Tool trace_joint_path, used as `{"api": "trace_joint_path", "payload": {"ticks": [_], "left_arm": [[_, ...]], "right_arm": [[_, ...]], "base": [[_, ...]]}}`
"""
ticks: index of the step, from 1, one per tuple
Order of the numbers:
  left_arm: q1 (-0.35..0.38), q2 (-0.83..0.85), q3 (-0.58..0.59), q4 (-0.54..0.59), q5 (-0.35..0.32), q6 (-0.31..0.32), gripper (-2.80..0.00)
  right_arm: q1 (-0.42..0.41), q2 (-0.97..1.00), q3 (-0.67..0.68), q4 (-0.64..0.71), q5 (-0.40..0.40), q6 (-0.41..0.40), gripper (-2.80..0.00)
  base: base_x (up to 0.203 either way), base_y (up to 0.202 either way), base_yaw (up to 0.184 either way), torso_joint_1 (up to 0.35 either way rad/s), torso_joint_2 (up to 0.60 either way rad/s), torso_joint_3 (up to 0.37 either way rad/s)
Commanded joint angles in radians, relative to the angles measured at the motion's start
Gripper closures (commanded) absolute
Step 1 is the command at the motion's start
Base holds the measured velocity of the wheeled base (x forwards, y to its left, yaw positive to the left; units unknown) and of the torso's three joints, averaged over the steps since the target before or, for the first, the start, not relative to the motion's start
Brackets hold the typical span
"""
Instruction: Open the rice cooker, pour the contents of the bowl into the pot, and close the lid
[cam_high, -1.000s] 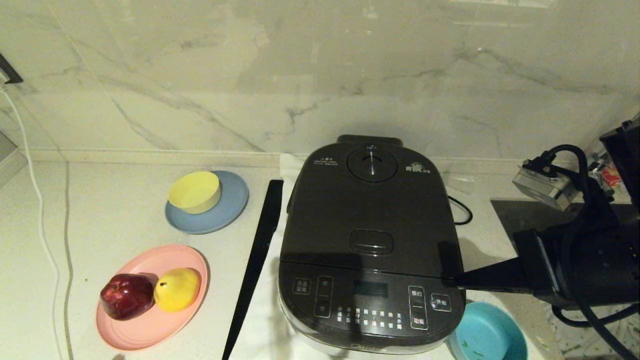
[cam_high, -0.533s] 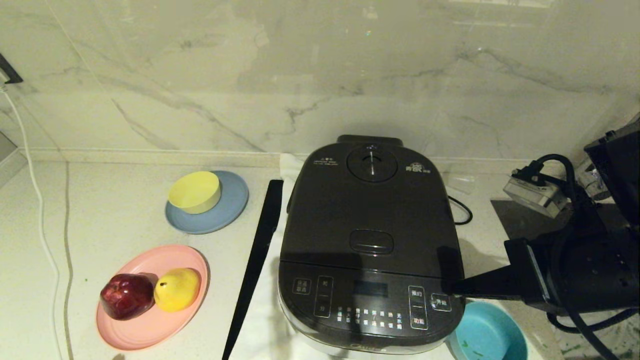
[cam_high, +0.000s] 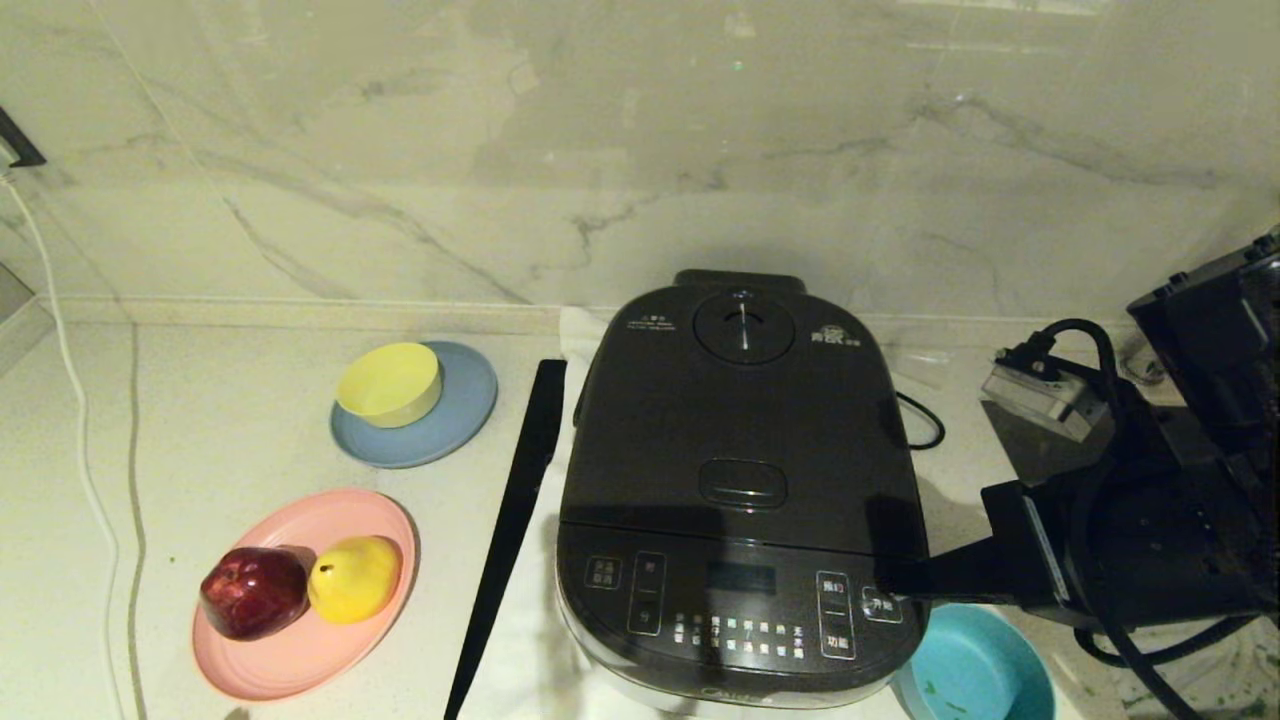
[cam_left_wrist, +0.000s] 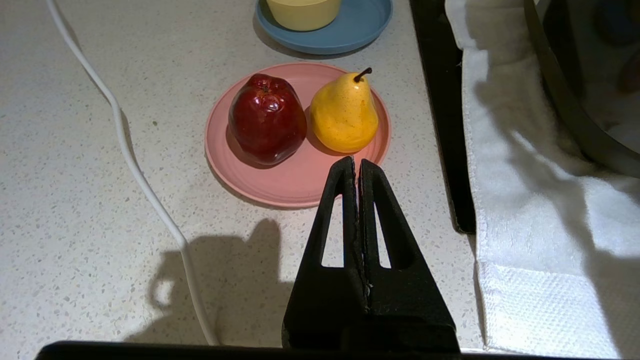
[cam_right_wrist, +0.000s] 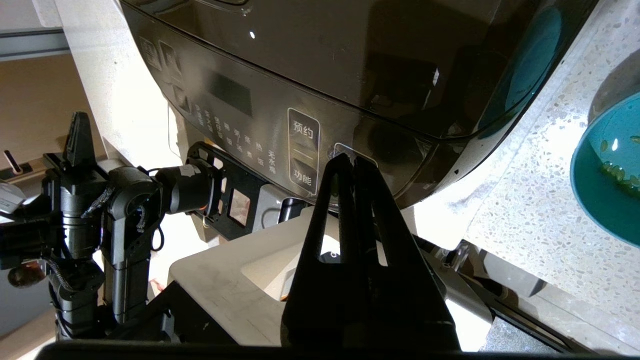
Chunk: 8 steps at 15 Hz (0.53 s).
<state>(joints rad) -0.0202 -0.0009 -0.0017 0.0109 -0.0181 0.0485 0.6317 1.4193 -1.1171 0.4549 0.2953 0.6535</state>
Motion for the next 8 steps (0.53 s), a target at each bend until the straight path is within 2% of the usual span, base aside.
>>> {"api": "trace_joint_path", "payload": {"ticks": [1, 8], "left_arm": [[-0.001, -0.001, 0.000, 0.000, 0.000, 0.001, 0.00], [-0.001, -0.001, 0.000, 0.000, 0.000, 0.001, 0.00]], "right_arm": [[0.002, 0.009, -0.006, -0.001, 0.002, 0.003, 0.00], [0.002, 0.040, -0.002, -0.005, 0.003, 0.003, 0.00]], "base": [[0.000, 0.000, 0.000, 0.000, 0.00, 0.000], [0.000, 0.000, 0.000, 0.000, 0.00, 0.000]]}}
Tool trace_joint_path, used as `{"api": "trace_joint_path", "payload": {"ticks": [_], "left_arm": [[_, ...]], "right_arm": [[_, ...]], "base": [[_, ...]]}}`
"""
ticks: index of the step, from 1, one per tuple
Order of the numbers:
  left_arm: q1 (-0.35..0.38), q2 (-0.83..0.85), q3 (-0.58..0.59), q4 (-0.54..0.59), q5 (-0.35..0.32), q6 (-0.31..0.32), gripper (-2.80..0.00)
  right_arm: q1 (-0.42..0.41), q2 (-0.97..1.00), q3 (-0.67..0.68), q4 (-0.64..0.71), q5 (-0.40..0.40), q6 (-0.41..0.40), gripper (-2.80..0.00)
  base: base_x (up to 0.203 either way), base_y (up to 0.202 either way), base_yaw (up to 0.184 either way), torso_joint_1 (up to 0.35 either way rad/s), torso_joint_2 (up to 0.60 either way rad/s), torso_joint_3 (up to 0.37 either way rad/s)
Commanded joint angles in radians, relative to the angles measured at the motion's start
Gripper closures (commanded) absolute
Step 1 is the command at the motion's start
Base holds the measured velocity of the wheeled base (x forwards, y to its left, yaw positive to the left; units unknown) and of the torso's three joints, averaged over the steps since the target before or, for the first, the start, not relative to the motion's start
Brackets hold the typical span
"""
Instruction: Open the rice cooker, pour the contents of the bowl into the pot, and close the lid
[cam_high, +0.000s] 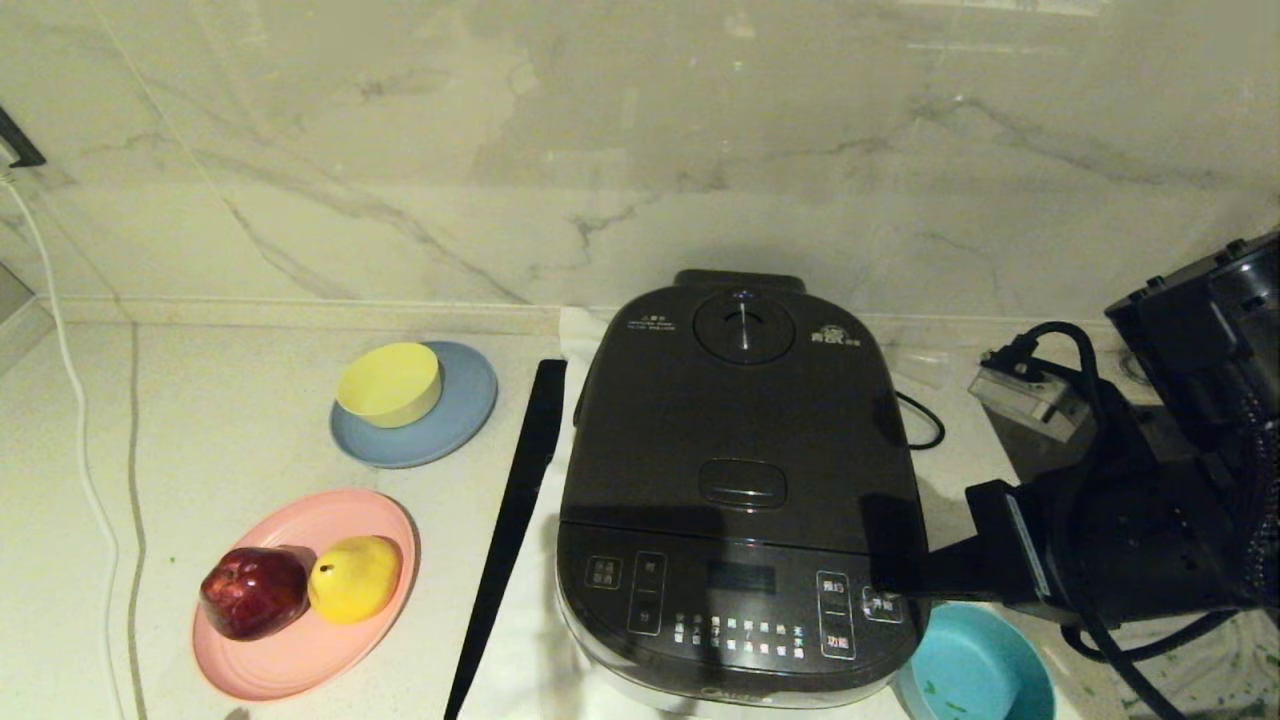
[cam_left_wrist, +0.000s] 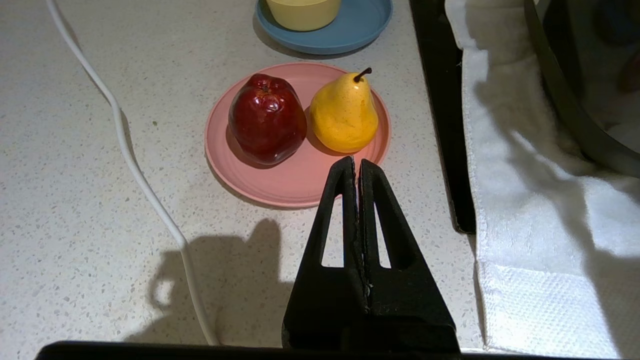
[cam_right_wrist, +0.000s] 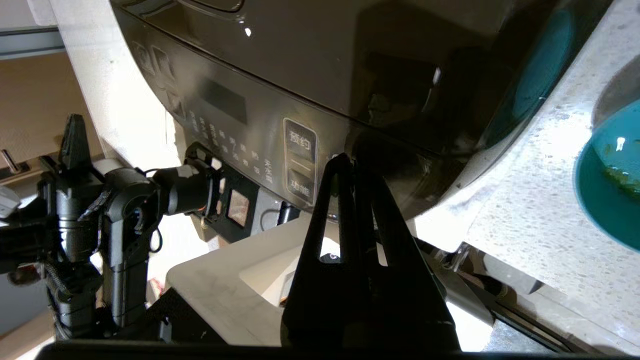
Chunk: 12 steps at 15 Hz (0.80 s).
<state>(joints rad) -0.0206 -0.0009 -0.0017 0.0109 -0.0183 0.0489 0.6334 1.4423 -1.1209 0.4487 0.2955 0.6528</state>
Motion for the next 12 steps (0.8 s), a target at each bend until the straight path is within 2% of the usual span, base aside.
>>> {"api": "trace_joint_path", "payload": {"ticks": [1, 12], "left_arm": [[-0.001, -0.001, 0.000, 0.000, 0.000, 0.000, 0.00], [0.000, -0.001, 0.000, 0.000, 0.000, -0.001, 0.00]], "right_arm": [[0.000, 0.020, 0.003, 0.001, 0.004, 0.004, 0.00], [0.007, 0.023, 0.029, 0.002, 0.002, 0.004, 0.00]], "base": [[0.000, 0.000, 0.000, 0.000, 0.00, 0.000], [0.000, 0.000, 0.000, 0.000, 0.00, 0.000]]}}
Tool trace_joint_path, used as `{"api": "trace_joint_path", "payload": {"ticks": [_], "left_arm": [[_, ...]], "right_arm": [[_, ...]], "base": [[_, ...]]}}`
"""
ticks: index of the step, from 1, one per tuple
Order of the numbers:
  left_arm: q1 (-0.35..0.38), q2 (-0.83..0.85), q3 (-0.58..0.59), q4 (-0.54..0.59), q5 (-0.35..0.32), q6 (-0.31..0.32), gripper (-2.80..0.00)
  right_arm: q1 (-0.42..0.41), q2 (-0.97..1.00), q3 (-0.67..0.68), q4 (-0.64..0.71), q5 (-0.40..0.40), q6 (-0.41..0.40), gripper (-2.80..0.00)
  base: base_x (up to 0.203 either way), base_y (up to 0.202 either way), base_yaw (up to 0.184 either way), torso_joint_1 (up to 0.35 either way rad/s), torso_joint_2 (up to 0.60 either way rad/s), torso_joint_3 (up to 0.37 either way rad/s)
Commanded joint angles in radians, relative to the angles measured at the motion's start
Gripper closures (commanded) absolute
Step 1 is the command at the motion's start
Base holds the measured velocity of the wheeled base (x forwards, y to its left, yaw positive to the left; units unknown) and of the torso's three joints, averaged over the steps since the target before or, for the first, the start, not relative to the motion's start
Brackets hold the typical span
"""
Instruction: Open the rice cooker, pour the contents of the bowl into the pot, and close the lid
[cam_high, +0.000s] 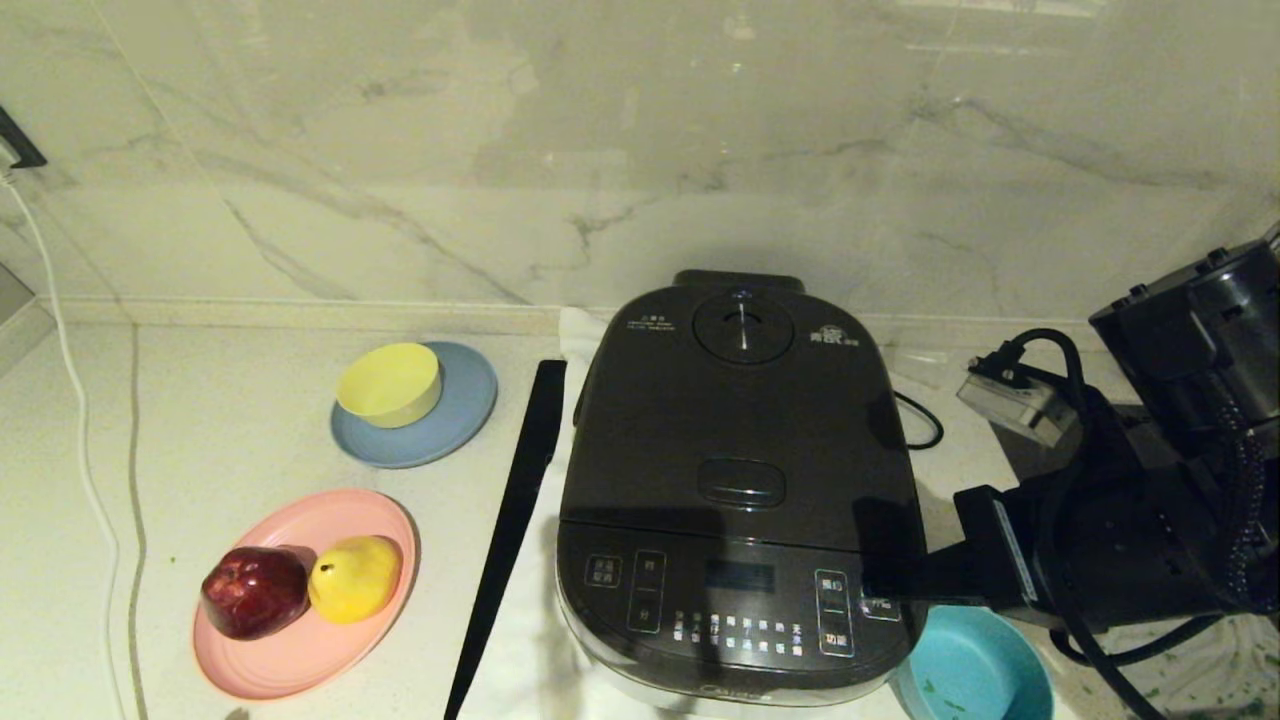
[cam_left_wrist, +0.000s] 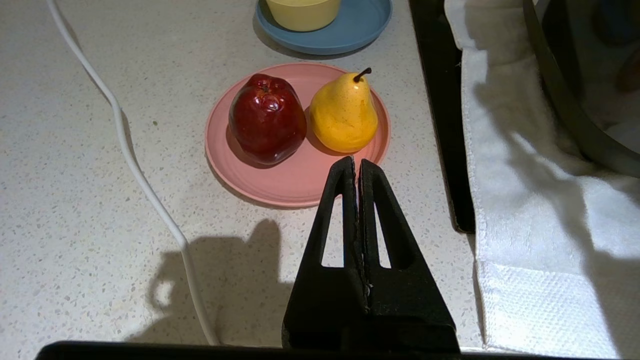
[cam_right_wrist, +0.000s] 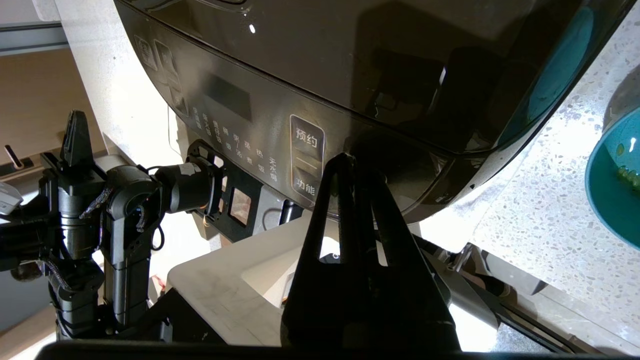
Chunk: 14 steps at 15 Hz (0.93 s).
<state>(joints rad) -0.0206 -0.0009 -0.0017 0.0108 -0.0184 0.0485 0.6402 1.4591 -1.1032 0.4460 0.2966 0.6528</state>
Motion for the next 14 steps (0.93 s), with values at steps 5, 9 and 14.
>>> {"api": "trace_joint_path", "payload": {"ticks": [5, 9, 14], "left_arm": [[-0.001, -0.001, 0.000, 0.000, 0.000, 0.001, 0.00], [0.000, -0.001, 0.000, 0.000, 0.000, 0.001, 0.00], [0.001, -0.001, 0.000, 0.000, 0.000, 0.001, 0.00]], "right_arm": [[0.000, -0.004, 0.011, 0.003, 0.001, 0.002, 0.00], [-0.001, -0.008, 0.014, 0.005, 0.001, 0.004, 0.00], [-0.002, -0.006, 0.020, 0.003, 0.001, 0.004, 0.00]], "base": [[0.000, 0.000, 0.000, 0.000, 0.00, 0.000], [0.000, 0.000, 0.000, 0.000, 0.00, 0.000], [0.000, 0.000, 0.000, 0.000, 0.00, 0.000]]}}
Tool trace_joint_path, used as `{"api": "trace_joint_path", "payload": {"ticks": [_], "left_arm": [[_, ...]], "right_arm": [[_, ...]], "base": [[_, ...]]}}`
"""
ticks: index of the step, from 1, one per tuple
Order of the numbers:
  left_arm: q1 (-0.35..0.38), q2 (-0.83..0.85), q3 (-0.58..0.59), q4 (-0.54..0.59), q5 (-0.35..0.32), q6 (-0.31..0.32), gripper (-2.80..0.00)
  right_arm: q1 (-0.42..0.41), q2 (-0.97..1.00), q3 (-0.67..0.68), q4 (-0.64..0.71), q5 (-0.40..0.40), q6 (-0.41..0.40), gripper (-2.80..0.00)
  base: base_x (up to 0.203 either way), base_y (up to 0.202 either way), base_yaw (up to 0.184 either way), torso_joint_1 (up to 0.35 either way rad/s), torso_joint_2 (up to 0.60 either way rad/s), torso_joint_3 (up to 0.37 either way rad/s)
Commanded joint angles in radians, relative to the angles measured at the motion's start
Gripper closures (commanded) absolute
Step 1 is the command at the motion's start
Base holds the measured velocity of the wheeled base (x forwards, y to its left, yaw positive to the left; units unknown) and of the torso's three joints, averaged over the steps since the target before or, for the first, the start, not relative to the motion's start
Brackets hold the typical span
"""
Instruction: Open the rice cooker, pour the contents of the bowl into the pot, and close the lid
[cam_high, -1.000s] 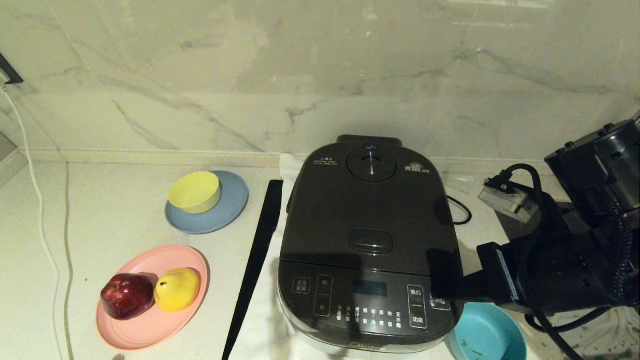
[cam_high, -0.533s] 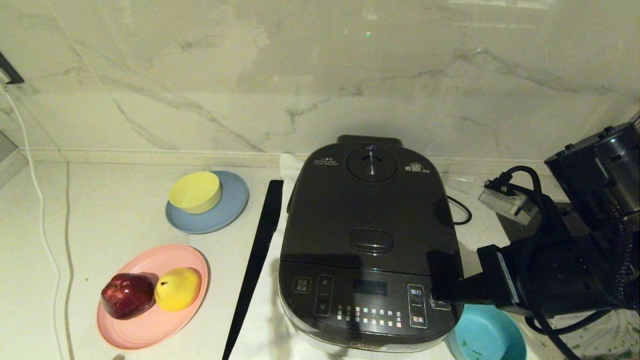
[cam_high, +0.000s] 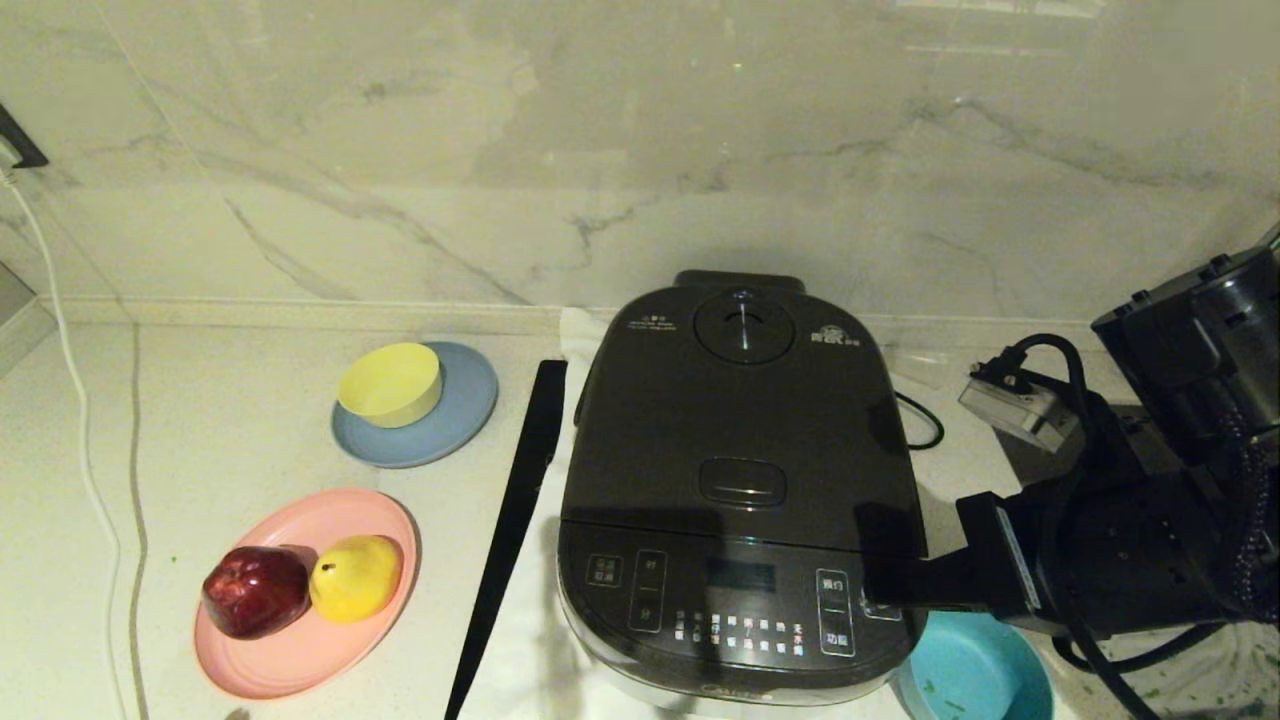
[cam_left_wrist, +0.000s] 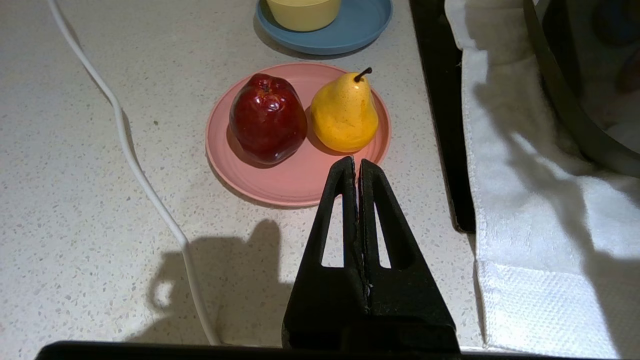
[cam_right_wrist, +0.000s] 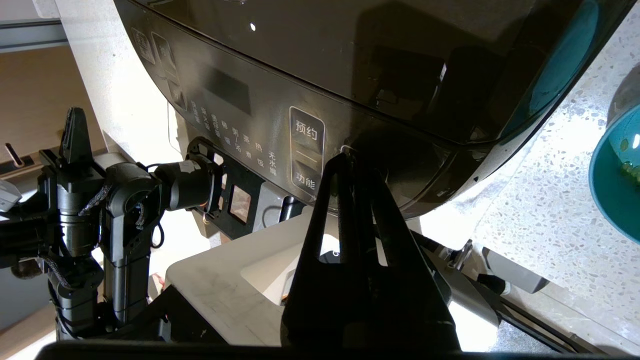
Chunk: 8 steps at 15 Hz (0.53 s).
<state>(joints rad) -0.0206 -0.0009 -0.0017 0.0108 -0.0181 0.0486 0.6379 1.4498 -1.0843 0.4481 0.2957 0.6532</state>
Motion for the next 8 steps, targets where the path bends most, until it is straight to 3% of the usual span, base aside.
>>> {"api": "trace_joint_path", "payload": {"ticks": [1, 8], "left_arm": [[0.001, -0.001, 0.000, 0.000, 0.000, 0.000, 0.00], [0.000, -0.001, 0.000, 0.000, 0.000, 0.000, 0.00]], "right_arm": [[0.000, 0.006, 0.001, 0.001, 0.002, 0.003, 0.00], [-0.001, 0.015, 0.001, 0.001, 0.002, 0.002, 0.00]], "base": [[0.000, 0.000, 0.000, 0.000, 0.00, 0.000], [0.000, 0.000, 0.000, 0.000, 0.00, 0.000]]}}
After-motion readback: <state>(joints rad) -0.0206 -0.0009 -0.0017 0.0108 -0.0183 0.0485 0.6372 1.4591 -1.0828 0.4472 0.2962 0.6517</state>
